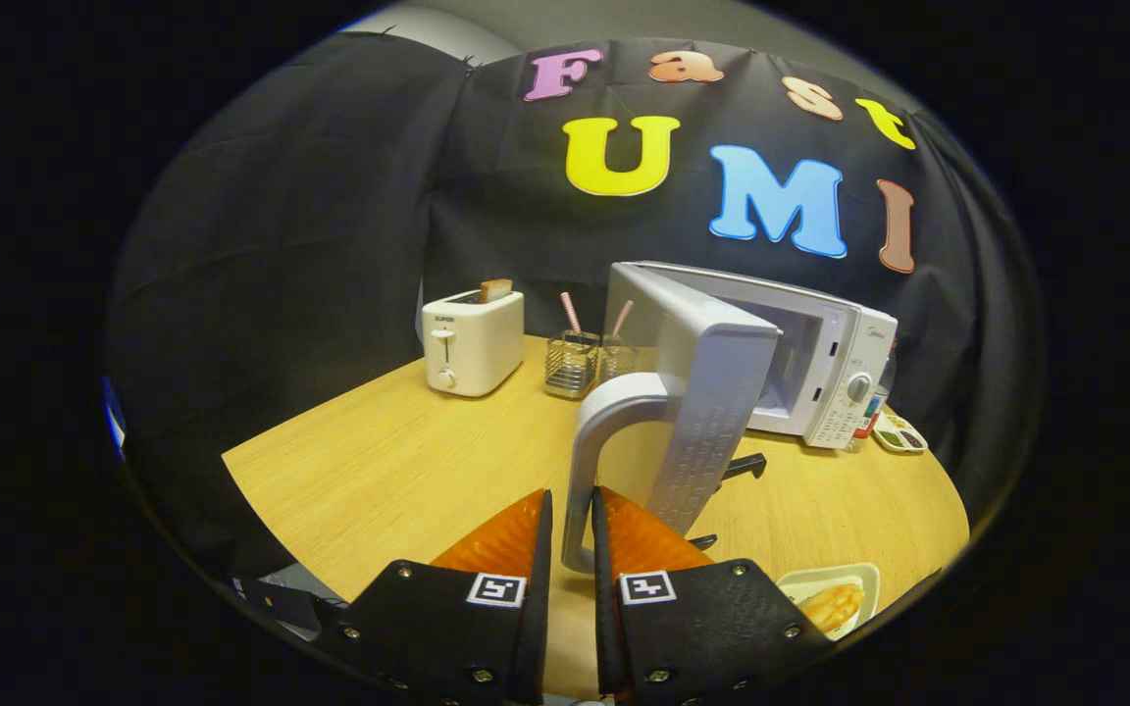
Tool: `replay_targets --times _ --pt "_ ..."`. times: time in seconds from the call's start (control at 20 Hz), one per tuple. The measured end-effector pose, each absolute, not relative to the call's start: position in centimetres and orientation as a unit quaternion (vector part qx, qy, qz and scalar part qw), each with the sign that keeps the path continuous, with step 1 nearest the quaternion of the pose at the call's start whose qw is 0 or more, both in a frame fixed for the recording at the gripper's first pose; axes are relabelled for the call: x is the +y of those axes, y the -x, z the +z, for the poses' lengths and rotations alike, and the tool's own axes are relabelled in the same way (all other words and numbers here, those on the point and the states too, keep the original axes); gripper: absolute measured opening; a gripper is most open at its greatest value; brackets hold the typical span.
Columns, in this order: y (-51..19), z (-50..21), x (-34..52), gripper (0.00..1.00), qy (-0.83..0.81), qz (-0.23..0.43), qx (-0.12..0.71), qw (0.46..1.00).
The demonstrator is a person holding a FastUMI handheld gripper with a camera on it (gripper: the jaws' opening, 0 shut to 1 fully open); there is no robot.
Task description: Open the microwave, put the food inside, and close the microwave door.
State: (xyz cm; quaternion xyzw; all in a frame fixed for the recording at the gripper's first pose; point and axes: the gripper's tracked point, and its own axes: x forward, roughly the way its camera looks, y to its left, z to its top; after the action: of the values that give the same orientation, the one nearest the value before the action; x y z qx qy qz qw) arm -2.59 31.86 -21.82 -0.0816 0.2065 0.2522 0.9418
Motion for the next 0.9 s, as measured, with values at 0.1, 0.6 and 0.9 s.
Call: replay_targets --times 0.1,0.6,0.9 --pt "3.7 -21.9 33.7 0.21 0.081 0.271 0.207 0.937" --pt "7.8 -14.5 38.9 0.45 0.055 0.389 0.137 0.909" --pt "5.4 -7.8 31.7 0.96 0.034 0.343 0.059 0.937"
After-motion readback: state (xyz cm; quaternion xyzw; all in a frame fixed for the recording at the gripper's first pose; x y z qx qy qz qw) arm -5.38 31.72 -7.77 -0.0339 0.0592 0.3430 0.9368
